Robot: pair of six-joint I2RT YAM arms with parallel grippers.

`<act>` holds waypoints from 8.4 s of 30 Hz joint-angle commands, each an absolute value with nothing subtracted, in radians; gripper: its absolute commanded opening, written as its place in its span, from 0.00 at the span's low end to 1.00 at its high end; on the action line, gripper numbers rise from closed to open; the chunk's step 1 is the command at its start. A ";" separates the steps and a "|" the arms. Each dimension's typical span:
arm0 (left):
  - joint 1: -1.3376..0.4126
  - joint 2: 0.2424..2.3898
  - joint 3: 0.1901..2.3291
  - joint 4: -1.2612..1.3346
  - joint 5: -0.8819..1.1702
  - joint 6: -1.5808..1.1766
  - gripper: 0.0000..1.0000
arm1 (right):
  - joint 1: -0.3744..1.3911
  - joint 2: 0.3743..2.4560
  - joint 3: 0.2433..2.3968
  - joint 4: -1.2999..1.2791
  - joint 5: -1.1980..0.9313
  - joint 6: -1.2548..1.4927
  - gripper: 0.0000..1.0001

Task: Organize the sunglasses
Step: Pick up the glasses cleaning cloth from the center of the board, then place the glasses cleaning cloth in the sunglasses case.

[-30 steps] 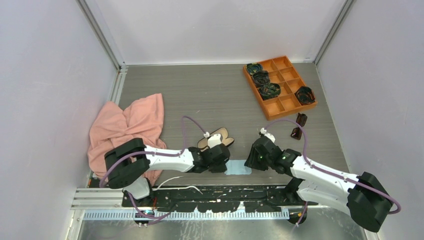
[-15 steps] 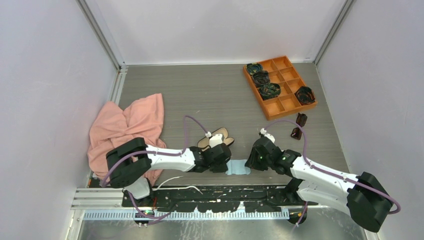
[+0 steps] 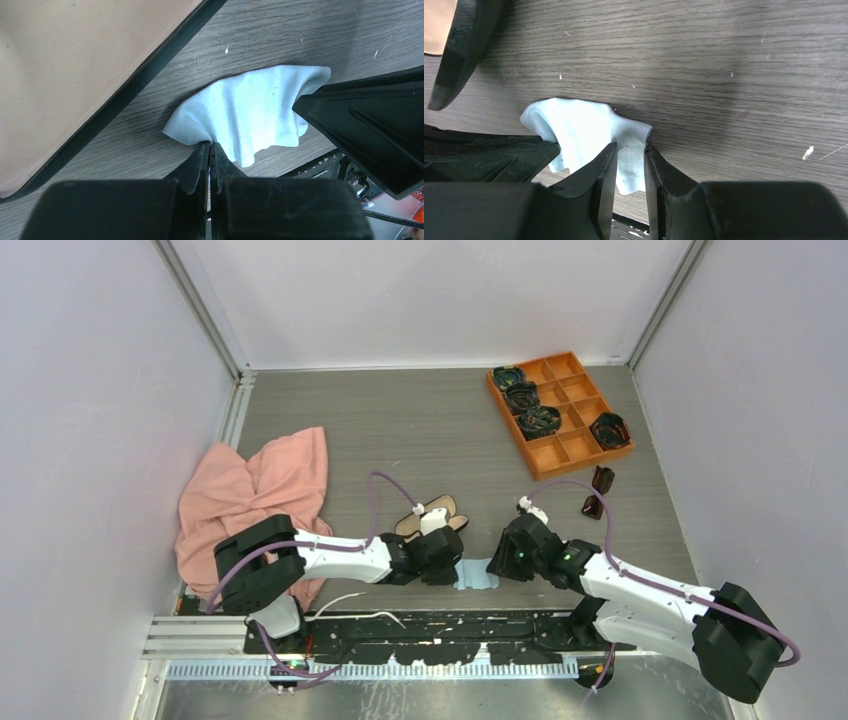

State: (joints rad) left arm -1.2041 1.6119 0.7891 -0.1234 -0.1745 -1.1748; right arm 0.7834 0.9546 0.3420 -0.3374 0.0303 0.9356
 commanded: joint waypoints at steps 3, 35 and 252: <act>-1.208 1.594 0.787 -0.118 -0.188 -1.176 0.00 | 0.786 0.973 0.345 -0.336 0.026 0.932 0.32; -1.208 1.589 0.780 -0.115 -0.188 -1.183 0.01 | 0.813 1.000 0.398 -0.426 0.094 0.929 0.44; -0.960 1.396 0.824 -0.414 -0.207 -0.948 0.22 | 0.908 1.583 0.895 -0.394 0.327 0.598 0.01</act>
State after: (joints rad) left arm -0.9619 1.4597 0.8013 -0.3790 -0.1761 -0.9516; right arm 0.9123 1.5883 0.9035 -0.4160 0.2951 0.6029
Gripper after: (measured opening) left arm 0.199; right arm 0.052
